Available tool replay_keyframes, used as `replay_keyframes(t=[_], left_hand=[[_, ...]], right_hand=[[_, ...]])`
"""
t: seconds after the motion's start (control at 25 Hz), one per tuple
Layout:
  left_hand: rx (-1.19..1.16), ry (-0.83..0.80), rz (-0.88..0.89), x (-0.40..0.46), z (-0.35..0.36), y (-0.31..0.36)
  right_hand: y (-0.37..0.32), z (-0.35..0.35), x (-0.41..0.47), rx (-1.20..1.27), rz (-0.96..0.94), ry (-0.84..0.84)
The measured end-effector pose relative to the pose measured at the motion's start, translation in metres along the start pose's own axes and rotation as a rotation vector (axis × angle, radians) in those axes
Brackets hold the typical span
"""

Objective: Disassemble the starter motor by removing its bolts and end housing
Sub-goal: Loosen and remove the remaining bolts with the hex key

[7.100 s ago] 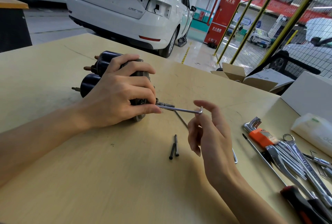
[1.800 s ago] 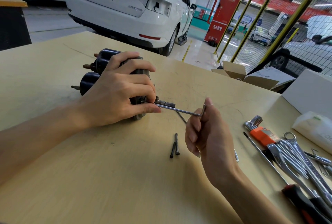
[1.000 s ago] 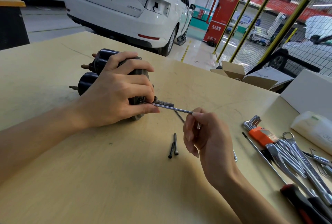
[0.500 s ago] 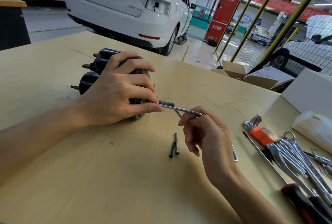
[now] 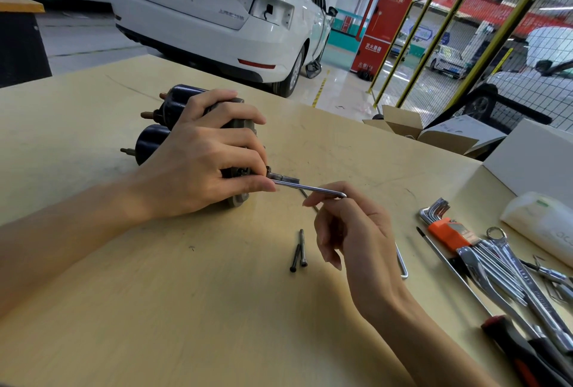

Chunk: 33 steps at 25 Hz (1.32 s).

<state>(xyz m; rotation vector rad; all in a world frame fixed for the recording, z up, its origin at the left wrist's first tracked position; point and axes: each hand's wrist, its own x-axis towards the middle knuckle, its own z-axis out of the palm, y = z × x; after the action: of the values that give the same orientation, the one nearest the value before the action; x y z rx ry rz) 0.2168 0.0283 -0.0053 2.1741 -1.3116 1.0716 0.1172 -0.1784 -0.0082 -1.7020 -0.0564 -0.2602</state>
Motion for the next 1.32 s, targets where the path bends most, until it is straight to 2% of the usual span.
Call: replay_keyframes(t=[0.24,0.52,1.32], left_hand=[[-0.004,-0.006,-0.005,0.0006,-0.0005,0.0005],[0.000,0.000,-0.004,0.0001,-0.0006,0.0005],[0.023,-0.012,-0.004,0.0003,-0.0018,0.0023]], right_hand=[[0.0037,-0.0021,0.0056,-0.022,0.040,0.159],[-0.0004,-0.0015,0.0047,0.123,0.129,0.072],[0.0004,-0.0007,0.0043,0.207,0.103,-0.031]])
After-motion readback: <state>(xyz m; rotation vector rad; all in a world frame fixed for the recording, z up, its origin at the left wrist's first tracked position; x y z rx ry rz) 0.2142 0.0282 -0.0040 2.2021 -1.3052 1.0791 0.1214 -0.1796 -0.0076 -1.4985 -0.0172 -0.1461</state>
